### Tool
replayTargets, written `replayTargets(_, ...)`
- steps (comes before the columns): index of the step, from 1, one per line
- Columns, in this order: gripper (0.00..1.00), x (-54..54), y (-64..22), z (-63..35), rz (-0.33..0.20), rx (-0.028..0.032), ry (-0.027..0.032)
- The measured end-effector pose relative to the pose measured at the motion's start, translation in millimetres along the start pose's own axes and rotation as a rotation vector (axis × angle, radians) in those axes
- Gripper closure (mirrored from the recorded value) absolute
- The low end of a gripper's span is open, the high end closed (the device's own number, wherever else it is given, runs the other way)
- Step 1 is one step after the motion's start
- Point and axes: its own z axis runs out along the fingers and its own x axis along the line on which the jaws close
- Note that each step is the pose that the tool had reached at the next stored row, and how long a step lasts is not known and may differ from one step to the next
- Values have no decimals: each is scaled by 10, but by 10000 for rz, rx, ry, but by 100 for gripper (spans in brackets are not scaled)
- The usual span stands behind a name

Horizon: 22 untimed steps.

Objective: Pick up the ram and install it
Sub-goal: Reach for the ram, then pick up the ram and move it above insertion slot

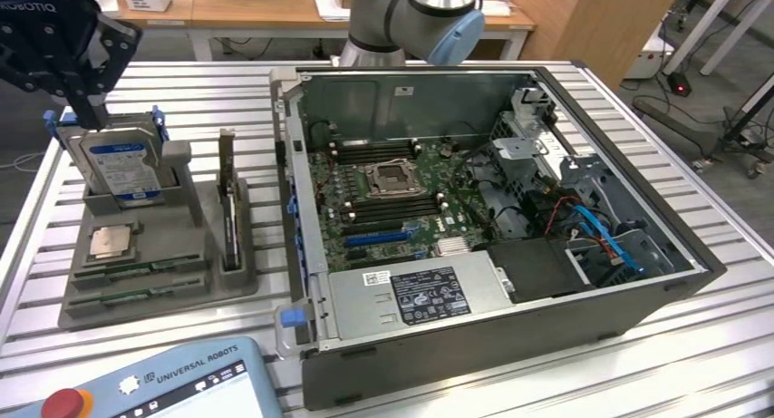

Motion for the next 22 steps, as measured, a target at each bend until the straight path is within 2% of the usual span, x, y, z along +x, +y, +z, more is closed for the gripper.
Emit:
replayTargets(7, 90, -64, -3, 1, 0, 0, 1)
replayTargets(22, 90, -66, -3, 1, 0, 1, 1)
